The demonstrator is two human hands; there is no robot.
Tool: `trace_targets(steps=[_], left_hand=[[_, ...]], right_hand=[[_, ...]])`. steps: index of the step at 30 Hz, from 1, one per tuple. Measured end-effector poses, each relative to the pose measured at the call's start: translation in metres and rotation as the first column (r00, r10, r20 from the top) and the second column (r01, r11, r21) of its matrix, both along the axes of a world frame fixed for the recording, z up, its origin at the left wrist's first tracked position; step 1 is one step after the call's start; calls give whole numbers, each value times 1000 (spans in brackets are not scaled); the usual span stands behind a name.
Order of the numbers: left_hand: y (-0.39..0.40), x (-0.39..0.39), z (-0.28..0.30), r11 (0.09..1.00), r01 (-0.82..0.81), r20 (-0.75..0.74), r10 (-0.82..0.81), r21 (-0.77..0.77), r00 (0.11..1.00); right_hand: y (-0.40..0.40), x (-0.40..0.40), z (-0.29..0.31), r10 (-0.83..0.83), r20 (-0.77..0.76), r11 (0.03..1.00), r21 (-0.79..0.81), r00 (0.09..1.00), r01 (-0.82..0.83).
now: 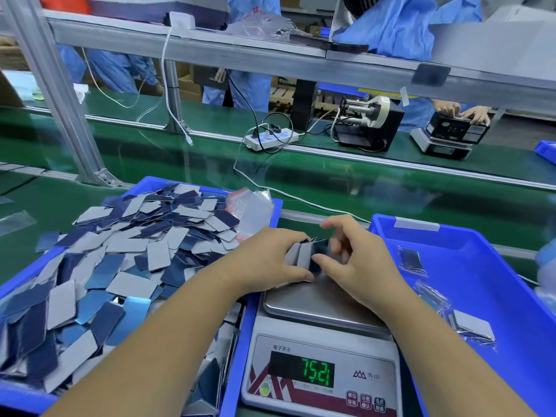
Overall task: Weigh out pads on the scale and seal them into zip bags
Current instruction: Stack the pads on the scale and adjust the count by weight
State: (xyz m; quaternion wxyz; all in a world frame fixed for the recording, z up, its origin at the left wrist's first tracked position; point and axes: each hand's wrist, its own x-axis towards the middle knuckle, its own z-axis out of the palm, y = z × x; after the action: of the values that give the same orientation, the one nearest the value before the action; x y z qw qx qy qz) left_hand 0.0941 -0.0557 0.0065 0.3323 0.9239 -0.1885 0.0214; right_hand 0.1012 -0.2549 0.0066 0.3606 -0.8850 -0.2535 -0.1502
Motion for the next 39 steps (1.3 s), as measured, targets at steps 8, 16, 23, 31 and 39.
trace_targets(steps=[8, 16, 23, 31, 39], left_hand=[[1, -5, 6, 998, 63, -36, -62, 9, 997], [2, -3, 4, 997, 60, -6, -60, -43, 998], [0, -2, 3, 998, 42, 18, -41, -56, 999], [2, -3, 6, 992, 51, -82, -61, -119, 995], [2, -3, 4, 984, 47, -112, -67, -175, 991]], right_hand=[[-5, 6, 1, -9, 28, 1000, 8, 1000, 9], [-4, 6, -2, 40, 9, 994, 106, 999, -41], [-5, 8, -7, 101, 111, 994, 39, 989, -106], [-6, 7, -2, 45, 9, 983, 179, 999, -46], [-14, 8, 2, -47, -63, 999, 22, 997, 48]])
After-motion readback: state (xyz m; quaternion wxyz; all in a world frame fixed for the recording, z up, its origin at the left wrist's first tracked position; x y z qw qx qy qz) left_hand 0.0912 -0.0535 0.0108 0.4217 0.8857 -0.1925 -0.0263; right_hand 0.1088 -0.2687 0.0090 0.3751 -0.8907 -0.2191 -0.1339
